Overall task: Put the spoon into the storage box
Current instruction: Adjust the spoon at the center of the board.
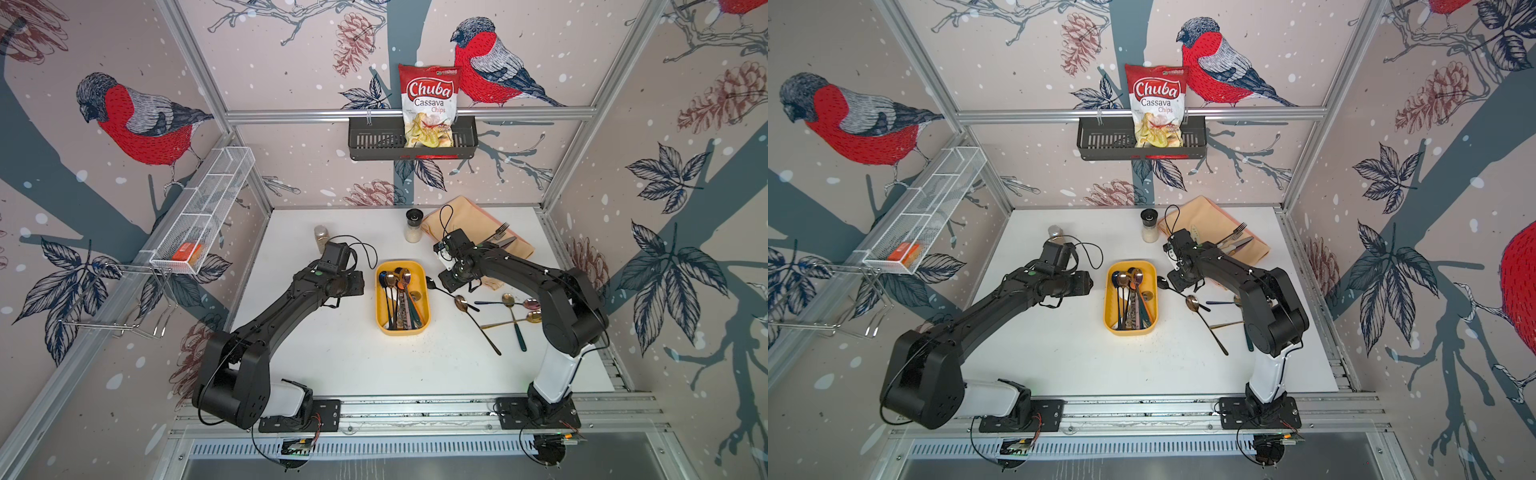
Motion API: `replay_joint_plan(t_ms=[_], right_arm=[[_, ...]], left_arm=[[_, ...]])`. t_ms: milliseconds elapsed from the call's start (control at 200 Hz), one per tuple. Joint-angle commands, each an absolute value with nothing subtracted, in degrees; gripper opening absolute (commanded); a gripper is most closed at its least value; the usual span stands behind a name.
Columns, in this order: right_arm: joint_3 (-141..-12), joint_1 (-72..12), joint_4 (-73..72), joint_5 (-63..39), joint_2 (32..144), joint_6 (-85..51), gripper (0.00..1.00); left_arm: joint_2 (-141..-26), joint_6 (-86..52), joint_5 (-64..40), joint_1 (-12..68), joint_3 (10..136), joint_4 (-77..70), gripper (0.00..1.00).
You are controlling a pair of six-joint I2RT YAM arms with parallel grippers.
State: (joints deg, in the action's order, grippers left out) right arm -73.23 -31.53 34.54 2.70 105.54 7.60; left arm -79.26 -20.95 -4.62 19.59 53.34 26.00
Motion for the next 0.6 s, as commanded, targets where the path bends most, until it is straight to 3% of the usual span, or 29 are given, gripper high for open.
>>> replay_joint_plan(t_ms=[0, 595], right_arm=[[-72.87, -31.62, 33.07, 1.41, 106.65, 8.50, 0.62], [-74.55, -31.61, 32.25, -2.77, 111.72, 9.29, 0.60]], left_arm=[[-79.37, -20.21, -4.57, 19.51, 53.94, 26.38, 0.58], [-79.46, -20.30, -3.87, 19.56, 53.71, 26.86, 0.59]])
